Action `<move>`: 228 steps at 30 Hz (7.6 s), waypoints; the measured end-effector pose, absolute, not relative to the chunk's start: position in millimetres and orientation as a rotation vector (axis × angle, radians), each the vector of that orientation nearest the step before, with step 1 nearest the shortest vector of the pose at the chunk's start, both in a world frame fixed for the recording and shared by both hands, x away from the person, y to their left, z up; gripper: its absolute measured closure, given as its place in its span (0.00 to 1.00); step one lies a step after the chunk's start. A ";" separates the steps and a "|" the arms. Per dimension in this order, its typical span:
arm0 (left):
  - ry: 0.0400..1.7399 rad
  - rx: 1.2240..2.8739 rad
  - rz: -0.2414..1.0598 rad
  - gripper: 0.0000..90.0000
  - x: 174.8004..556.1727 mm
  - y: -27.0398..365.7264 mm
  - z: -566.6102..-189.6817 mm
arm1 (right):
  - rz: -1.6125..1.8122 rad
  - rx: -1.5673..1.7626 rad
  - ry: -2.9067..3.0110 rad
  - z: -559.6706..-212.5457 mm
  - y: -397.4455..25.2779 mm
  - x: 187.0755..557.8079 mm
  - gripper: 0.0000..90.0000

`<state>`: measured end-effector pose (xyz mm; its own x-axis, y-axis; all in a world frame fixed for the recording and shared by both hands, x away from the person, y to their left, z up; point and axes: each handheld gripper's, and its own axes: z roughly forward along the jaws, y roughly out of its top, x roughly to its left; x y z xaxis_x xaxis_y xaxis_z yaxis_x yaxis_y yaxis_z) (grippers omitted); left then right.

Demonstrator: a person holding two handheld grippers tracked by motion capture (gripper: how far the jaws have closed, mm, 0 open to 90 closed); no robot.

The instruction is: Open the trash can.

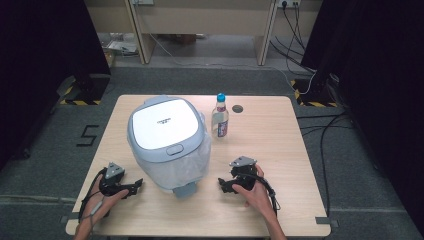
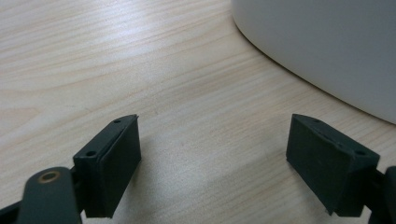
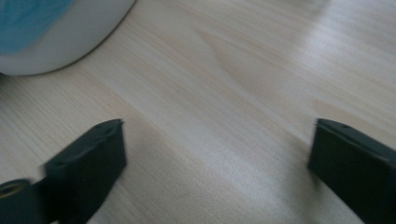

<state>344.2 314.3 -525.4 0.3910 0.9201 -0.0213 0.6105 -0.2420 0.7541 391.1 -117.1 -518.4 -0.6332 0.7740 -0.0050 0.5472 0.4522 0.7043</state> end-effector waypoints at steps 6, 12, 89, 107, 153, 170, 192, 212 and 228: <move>1.290 1.952 0.573 0.21 331.2 303.4 -524.9 | 1.088 1.031 2.339 -504.0 -115.2 383.1 0.22; 1.211 1.943 0.574 0.21 313.6 287.7 -517.5 | 1.155 0.953 2.332 -493.8 -106.1 377.0 0.17; 1.236 1.704 0.616 0.24 362.3 300.7 -481.7 | 1.323 0.929 2.363 -493.8 -2.8 413.1 0.24; 1.129 1.701 0.598 0.45 328.0 299.5 -450.2 | 1.021 0.987 2.352 -506.8 -63.1 407.1 0.22; 0.855 1.598 0.495 1.00 325.0 286.0 -332.5 | 1.014 1.073 2.380 -518.8 -82.1 408.8 0.20; 0.858 1.609 0.542 1.00 353.9 277.3 -313.5 | 1.014 1.073 2.379 -518.9 -82.0 408.8 0.19; 0.885 1.641 0.626 1.00 382.9 265.2 -323.5 | 1.010 1.073 2.379 -518.8 -82.0 408.7 0.19; 0.869 1.667 0.657 1.00 382.4 263.0 -324.5 | 1.010 1.077 2.375 -518.9 -82.0 407.9 0.19; 0.801 1.751 0.549 0.67 375.2 263.3 -311.4 | 1.013 1.078 2.379 -519.0 -82.1 408.0 0.19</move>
<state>375.2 263.3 -311.4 0.6668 0.7449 -0.0234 0.2471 -0.1914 0.9499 408.0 -82.1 -519.0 -0.6550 0.7555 -0.0126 0.5144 0.4581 0.7250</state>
